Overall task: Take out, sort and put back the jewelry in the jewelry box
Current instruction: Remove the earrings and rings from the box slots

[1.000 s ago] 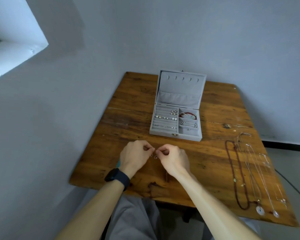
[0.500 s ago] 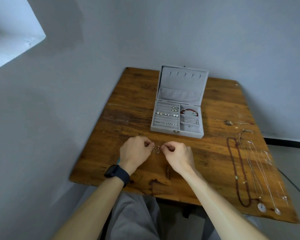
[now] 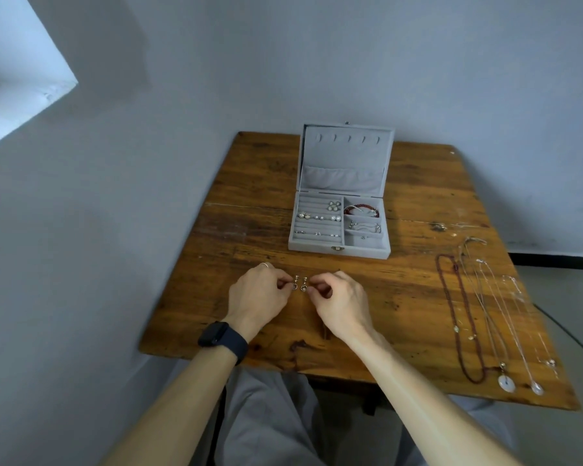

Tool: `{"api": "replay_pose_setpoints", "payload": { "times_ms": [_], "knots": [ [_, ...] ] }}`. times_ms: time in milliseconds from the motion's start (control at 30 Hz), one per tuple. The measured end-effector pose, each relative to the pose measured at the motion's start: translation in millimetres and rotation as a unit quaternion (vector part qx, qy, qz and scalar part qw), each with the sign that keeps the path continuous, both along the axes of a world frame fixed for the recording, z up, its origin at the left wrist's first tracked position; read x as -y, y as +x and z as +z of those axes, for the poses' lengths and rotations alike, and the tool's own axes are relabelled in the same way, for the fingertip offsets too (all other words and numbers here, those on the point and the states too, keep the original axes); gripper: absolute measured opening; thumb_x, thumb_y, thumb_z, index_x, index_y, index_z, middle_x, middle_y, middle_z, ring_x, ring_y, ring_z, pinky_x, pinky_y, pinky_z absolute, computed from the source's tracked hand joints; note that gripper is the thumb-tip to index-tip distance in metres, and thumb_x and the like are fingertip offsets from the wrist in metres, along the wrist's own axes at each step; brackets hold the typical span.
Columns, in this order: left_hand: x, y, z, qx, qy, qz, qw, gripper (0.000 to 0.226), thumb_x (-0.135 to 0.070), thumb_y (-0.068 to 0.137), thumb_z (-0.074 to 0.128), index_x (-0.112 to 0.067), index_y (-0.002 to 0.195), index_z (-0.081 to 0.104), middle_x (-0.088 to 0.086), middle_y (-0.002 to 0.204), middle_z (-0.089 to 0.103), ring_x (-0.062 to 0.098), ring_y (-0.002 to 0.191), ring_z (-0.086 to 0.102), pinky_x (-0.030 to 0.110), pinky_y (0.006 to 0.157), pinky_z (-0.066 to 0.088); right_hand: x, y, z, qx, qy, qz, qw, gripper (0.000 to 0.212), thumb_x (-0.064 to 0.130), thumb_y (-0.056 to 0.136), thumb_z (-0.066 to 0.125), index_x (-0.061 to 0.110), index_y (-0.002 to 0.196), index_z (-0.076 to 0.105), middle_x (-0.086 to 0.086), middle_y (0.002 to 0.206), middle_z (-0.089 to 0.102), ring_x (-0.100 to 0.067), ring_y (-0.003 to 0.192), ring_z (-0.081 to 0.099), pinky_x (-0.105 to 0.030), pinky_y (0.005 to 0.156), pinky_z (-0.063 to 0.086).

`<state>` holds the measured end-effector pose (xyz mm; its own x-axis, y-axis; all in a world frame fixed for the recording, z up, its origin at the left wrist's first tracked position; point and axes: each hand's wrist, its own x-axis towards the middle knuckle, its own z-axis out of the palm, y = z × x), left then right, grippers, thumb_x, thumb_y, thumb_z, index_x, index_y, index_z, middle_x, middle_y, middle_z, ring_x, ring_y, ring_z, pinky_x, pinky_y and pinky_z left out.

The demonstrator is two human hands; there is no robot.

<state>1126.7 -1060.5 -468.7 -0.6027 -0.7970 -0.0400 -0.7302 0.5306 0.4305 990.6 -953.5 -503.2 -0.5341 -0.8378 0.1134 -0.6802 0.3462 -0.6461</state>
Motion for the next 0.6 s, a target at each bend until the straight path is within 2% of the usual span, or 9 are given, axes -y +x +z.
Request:
{"api": "replay_pose_setpoints", "payload": {
  "times_ms": [133,233,400,533,600],
  "knots": [
    [0.0,-0.3,2.1,0.007,0.005,-0.002,1.000,0.020,-0.043,0.096,0.060,-0.038,0.112,0.072,-0.015,0.112,0.063,0.006,0.098,0.062,0.032,0.079,0.057,-2.8,-2.2,2.6,0.012,0.005,0.010,1.000,0.025,0.033,0.090,0.071,0.024,0.113,0.074,0.011,0.100,0.063,0.002,0.084,0.054,-0.002,0.067,0.034],
    [5.6,-1.7,6.2,0.001,-0.001,-0.010,1.000,0.021,-0.043,0.097,0.057,-0.039,0.113,0.070,-0.015,0.111,0.065,0.006,0.096,0.062,0.034,0.079,0.058,-4.9,-7.8,9.4,0.039,0.019,0.035,0.998,0.026,0.033,0.092,0.069,0.026,0.117,0.072,0.012,0.106,0.064,0.002,0.089,0.056,-0.003,0.071,0.037],
    [24.9,-21.7,26.3,-0.042,-0.052,-0.022,0.998,0.022,-0.039,0.098,0.058,-0.035,0.117,0.068,-0.012,0.108,0.066,0.005,0.093,0.063,0.032,0.073,0.059,-3.9,-38.7,30.7,0.062,-0.019,0.026,0.998,0.021,0.028,0.091,0.070,0.028,0.112,0.072,0.015,0.102,0.069,0.009,0.086,0.059,-0.004,0.075,0.044],
    [44.8,-55.8,40.0,-0.051,-0.095,-0.038,0.993,0.024,-0.035,0.098,0.056,-0.033,0.120,0.065,-0.013,0.106,0.063,0.005,0.094,0.060,0.028,0.068,0.056,13.3,-79.1,48.2,0.036,-0.032,-0.006,0.999,0.020,0.029,0.092,0.069,0.027,0.112,0.071,0.014,0.100,0.071,0.001,0.088,0.063,-0.017,0.082,0.053],
    [56.7,-77.7,43.2,-0.043,-0.115,-0.054,0.991,0.027,-0.034,0.099,0.054,-0.031,0.124,0.064,-0.010,0.111,0.064,0.009,0.101,0.059,0.028,0.069,0.055,25.2,-100.1,53.0,0.011,-0.025,-0.016,0.999,0.019,0.030,0.093,0.067,0.028,0.113,0.071,0.013,0.101,0.070,-0.003,0.089,0.063,-0.024,0.083,0.056]
  ]
}}
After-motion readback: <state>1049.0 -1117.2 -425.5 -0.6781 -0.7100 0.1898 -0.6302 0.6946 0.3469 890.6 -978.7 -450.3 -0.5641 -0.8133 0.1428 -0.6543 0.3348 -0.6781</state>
